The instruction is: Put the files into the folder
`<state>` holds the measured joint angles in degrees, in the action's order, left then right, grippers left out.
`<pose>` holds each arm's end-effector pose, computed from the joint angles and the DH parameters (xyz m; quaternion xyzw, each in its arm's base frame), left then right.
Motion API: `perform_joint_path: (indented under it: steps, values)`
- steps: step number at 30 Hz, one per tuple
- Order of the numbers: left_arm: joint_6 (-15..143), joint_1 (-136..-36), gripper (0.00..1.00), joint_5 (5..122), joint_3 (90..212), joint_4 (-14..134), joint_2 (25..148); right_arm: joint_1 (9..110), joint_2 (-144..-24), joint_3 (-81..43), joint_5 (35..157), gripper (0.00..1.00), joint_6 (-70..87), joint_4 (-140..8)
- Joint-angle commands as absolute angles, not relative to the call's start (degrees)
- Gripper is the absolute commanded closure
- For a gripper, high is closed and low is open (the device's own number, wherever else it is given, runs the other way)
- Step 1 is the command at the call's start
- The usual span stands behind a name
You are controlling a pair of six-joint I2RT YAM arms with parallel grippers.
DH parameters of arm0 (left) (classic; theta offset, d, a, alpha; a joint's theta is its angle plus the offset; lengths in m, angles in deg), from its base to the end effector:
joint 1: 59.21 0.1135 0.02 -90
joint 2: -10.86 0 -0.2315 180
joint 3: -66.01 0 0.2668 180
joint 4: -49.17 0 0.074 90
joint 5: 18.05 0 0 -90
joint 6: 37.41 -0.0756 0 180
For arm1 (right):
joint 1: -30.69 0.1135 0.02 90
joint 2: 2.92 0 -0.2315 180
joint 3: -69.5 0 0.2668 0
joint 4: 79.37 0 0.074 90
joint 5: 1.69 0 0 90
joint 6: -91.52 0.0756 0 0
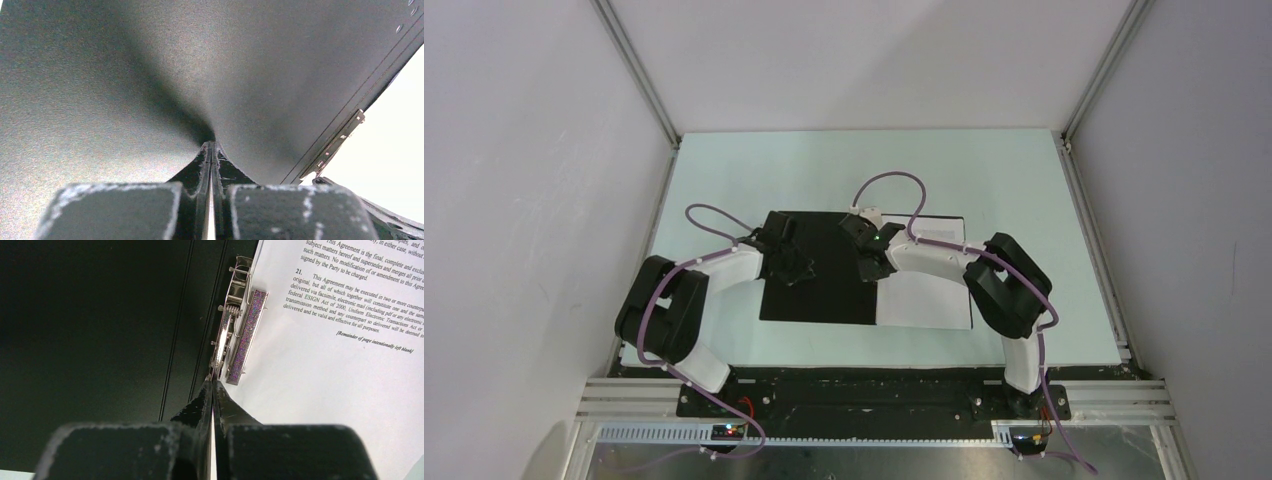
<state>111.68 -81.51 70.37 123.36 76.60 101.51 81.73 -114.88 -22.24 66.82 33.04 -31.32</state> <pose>0.2941 -0.1229 0.0680 -0.3020 0.9191 -0.1748 0.1828 0.2796 0.3017 0.1019 -0.1289 0.9568 -0.0154 0.2600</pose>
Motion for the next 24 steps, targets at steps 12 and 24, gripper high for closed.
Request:
perform_joint_path:
  steps: [12,24]
  values:
    - [112.28,-81.16,0.96,72.65,123.07,77.73,103.6,79.56,-120.33,-18.85,70.97,0.99,33.37,-28.6]
    - [112.26,-81.14,0.96,72.39,122.93,77.35,103.65,78.74,-116.01,-18.83,81.15,0.99,32.72,-36.3]
